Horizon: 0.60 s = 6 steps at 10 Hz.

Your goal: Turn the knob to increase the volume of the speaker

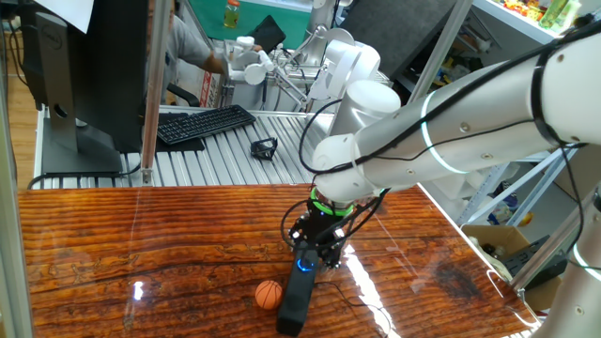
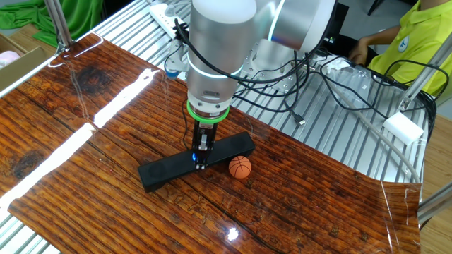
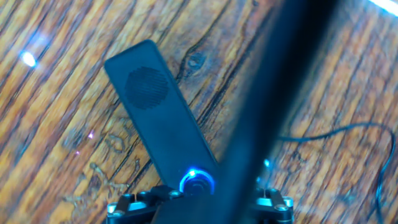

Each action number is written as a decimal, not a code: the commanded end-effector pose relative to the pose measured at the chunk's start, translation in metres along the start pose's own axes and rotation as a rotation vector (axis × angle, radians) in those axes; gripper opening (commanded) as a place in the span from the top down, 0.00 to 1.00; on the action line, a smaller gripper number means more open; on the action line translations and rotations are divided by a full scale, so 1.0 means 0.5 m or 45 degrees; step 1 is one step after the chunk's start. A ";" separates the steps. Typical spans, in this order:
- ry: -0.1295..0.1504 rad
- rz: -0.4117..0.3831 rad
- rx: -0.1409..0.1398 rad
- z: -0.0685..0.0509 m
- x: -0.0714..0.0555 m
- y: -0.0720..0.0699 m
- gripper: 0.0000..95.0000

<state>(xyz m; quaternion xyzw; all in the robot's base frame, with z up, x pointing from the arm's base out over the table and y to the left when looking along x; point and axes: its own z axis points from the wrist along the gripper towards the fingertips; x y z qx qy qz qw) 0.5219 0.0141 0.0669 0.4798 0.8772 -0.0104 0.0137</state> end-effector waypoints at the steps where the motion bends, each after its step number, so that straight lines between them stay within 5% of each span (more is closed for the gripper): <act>1: 0.008 -0.218 0.002 -0.008 0.000 0.003 0.20; 5: 0.004 -0.627 0.011 -0.025 0.000 0.001 0.20; 6: 0.007 -0.681 0.006 -0.026 0.000 0.001 0.40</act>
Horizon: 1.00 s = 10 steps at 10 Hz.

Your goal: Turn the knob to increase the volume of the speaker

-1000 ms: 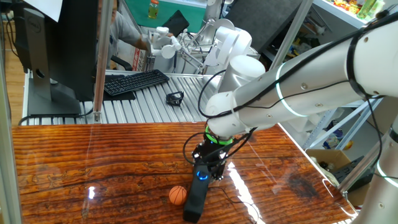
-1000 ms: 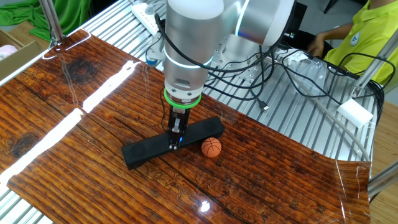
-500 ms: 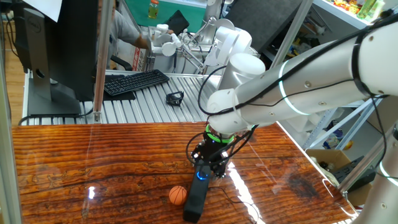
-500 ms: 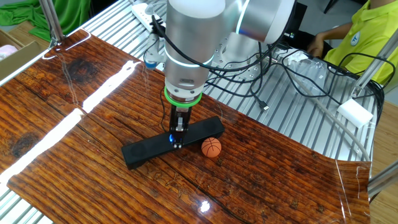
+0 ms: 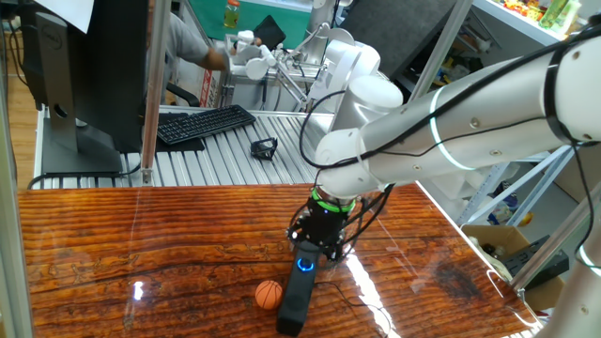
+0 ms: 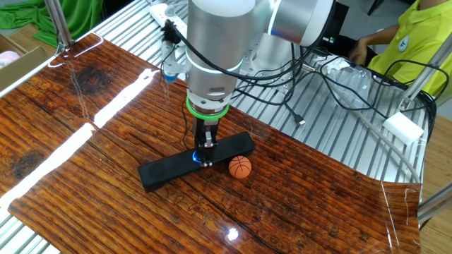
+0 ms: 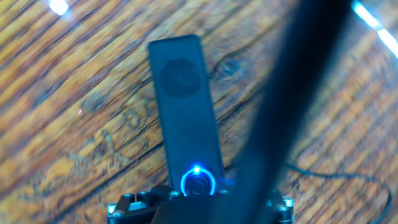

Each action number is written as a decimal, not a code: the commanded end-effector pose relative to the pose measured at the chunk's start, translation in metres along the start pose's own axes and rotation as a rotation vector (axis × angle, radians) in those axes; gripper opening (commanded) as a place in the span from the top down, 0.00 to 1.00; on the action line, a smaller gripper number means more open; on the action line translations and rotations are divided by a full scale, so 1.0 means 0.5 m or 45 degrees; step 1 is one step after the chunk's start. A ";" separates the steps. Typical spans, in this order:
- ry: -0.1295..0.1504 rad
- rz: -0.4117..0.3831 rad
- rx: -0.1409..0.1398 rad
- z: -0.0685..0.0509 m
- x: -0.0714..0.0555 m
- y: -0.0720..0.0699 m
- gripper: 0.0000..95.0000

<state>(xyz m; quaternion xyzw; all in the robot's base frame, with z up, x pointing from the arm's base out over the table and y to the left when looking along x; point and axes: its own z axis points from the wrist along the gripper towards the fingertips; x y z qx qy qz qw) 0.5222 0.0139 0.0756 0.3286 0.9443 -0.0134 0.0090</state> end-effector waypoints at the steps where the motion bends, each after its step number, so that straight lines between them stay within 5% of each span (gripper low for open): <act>1: -0.001 -0.345 0.003 -0.011 0.000 0.000 0.40; 8: 0.045 -0.835 0.017 -0.030 0.000 -0.006 0.40; 10: 0.043 -0.907 0.017 -0.034 0.000 -0.008 0.40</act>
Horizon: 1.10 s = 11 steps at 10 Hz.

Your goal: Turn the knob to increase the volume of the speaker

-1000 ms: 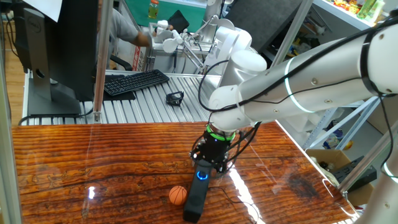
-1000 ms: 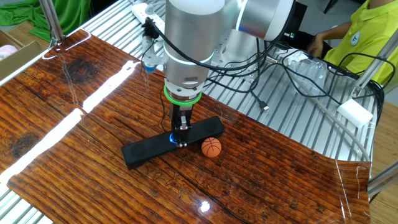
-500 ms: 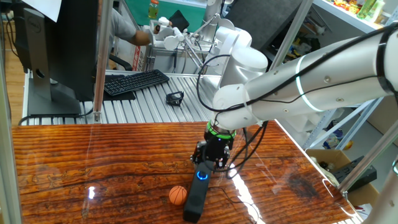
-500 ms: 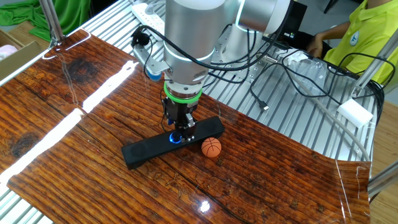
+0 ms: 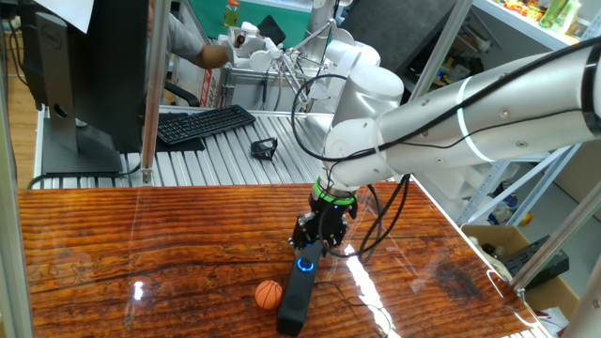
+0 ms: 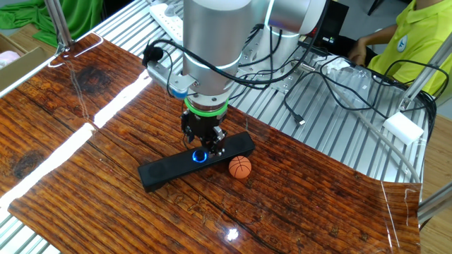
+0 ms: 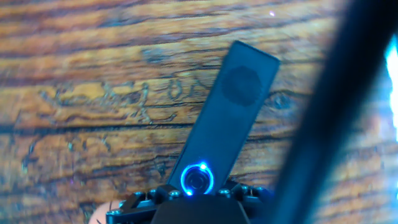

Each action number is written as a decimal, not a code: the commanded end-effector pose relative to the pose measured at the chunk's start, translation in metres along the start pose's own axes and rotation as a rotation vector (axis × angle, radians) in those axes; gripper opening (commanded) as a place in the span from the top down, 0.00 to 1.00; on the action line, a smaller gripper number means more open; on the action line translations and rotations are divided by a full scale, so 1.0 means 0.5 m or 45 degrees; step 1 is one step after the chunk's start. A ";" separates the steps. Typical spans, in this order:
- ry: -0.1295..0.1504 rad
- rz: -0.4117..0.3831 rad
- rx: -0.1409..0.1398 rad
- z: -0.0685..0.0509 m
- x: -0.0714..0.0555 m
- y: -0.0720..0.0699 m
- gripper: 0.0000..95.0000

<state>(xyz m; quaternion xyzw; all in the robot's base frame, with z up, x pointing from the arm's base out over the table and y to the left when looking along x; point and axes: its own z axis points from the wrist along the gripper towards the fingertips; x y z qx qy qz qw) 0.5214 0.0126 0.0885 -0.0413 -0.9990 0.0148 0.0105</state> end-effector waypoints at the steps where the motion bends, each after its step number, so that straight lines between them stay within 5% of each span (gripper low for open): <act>1: 0.007 -0.196 0.012 -0.010 0.004 -0.004 0.60; 5: 0.012 -0.257 0.034 -0.019 0.007 -0.008 0.60; 6: 0.014 -0.265 0.037 -0.021 0.008 -0.009 0.80; 11: 0.010 -0.297 0.040 -0.030 0.012 -0.015 0.80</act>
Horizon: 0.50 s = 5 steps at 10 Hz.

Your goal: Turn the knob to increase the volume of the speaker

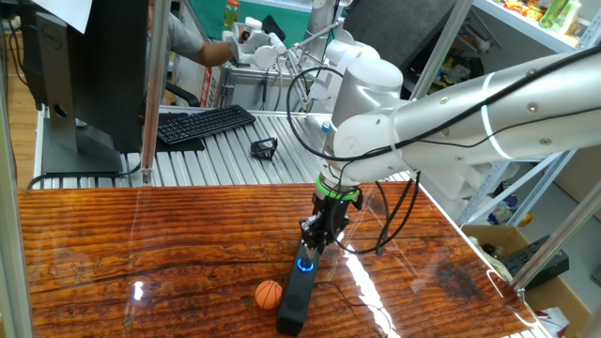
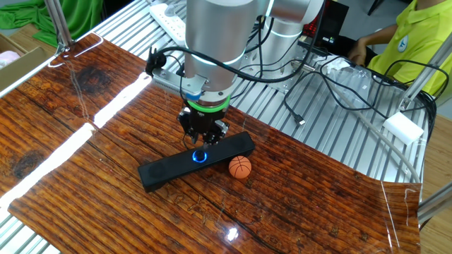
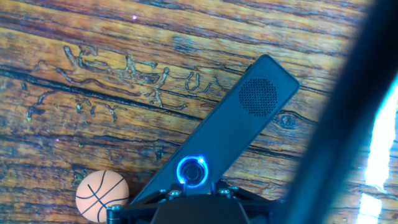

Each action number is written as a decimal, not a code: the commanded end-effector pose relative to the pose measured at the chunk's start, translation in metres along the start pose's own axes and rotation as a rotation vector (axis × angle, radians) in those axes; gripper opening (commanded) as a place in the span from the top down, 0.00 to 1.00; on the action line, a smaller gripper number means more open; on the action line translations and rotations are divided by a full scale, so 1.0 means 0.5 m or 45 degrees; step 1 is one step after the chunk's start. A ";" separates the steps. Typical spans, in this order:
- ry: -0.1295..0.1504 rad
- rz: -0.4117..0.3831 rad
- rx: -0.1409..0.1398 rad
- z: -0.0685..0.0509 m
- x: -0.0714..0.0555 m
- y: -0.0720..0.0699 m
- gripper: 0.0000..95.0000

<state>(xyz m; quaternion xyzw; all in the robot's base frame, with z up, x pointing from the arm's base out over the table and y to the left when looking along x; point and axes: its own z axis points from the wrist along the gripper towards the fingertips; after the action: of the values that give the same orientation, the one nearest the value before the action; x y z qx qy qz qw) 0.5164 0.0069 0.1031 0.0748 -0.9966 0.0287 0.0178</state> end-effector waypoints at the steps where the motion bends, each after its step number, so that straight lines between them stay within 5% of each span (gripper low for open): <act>1: -0.006 -0.008 0.002 -0.003 0.003 -0.002 0.80; 2: -0.007 -0.013 0.001 -0.005 0.004 -0.003 1.00; 5: -0.010 -0.028 -0.002 -0.011 0.008 -0.007 1.00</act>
<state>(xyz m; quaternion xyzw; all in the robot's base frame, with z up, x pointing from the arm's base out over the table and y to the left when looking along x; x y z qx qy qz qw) 0.5131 0.0025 0.1095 0.0868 -0.9958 0.0272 0.0137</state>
